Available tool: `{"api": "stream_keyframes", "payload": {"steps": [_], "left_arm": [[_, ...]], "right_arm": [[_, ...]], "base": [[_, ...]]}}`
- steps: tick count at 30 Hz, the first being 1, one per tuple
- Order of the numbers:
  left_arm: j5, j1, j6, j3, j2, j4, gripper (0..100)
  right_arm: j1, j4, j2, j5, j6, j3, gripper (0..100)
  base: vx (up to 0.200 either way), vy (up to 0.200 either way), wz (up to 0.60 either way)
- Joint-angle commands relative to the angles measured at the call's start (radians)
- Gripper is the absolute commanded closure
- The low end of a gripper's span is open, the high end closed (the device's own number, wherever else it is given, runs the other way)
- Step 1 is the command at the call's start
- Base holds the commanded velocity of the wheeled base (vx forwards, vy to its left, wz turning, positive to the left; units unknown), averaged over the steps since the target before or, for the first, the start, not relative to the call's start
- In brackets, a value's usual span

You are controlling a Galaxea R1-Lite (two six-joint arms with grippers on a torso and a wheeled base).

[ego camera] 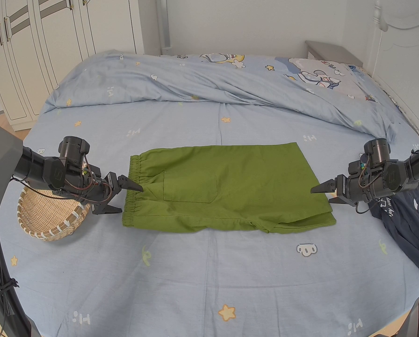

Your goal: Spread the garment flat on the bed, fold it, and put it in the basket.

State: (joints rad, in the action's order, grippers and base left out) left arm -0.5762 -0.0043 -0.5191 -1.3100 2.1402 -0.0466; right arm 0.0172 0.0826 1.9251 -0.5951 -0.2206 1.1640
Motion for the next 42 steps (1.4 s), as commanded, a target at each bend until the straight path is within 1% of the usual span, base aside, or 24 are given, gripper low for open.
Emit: {"api": "stream_keyframes", "payload": {"steps": [1, 6, 8, 9, 16, 18, 24, 25, 31, 36, 37, 38, 39, 42], "left_arm": [[0.001, 0.009, 0.019, 0.032, 0.000, 0.002, 0], [0.001, -0.002, 0.008, 0.037, 0.020, 0.027, 0], [0.001, -0.005, -0.010, 0.040, 0.021, 0.059, 0], [0.001, -0.014, -0.035, 0.040, 0.024, 0.080, 0], [-0.001, -0.072, -0.108, 0.040, 0.053, 0.149, 0], [-0.001, -0.089, -0.111, 0.040, 0.056, 0.149, 0], [0.001, -0.085, -0.111, 0.044, 0.053, 0.149, 0], [0.001, -0.080, -0.111, 0.044, 0.053, 0.149, 100], [-0.001, -0.062, -0.107, 0.057, 0.040, 0.149, 100], [-0.001, -0.054, -0.108, 0.064, 0.020, 0.149, 100], [-0.001, -0.054, -0.108, 0.064, 0.015, 0.149, 100], [-0.001, -0.054, -0.108, 0.064, 0.013, 0.149, 100], [-0.001, -0.054, -0.110, 0.064, 0.012, 0.149, 100], [-0.001, -0.054, -0.110, 0.066, 0.010, 0.149, 100]], "right_arm": [[0.036, 0.020, -0.077, -0.009, -0.002, -0.092, 0], [0.046, 0.046, -0.106, -0.043, 0.006, -0.155, 0], [0.046, 0.086, -0.107, -0.048, -0.002, -0.162, 0], [0.047, 0.103, -0.107, -0.049, -0.003, -0.167, 0], [0.076, 0.109, -0.107, -0.051, -0.003, -0.175, 0], [0.081, 0.109, -0.107, -0.051, -0.003, -0.173, 0], [0.081, 0.109, -0.100, -0.051, -0.003, -0.175, 0], [0.082, 0.109, -0.097, -0.051, -0.002, -0.176, 0], [0.110, 0.117, -0.029, -0.060, 0.001, -0.139, 0], [0.121, 0.098, 0.045, -0.061, -0.006, -0.029, 0], [0.122, 0.069, 0.058, -0.063, -0.013, 0.016, 0], [0.122, 0.065, 0.060, -0.063, -0.013, 0.020, 0], [0.116, 0.017, 0.087, -0.063, -0.014, 0.075, 0], [0.109, -0.050, 0.126, -0.065, -0.013, 0.154, 0]], "base": [[0.000, 0.000, 0.00], [0.000, 0.000, 0.00], [0.000, 0.000, 0.00], [0.000, 0.000, 0.00], [0.000, 0.000, 0.00], [0.000, 0.000, 0.00], [0.000, 0.000, 0.00], [0.000, 0.000, 0.00], [0.000, 0.000, 0.00], [0.000, 0.000, 0.00], [0.000, 0.000, 0.00], [0.000, 0.000, 0.00], [0.000, 0.000, 0.00], [0.000, 0.000, 0.00]]}}
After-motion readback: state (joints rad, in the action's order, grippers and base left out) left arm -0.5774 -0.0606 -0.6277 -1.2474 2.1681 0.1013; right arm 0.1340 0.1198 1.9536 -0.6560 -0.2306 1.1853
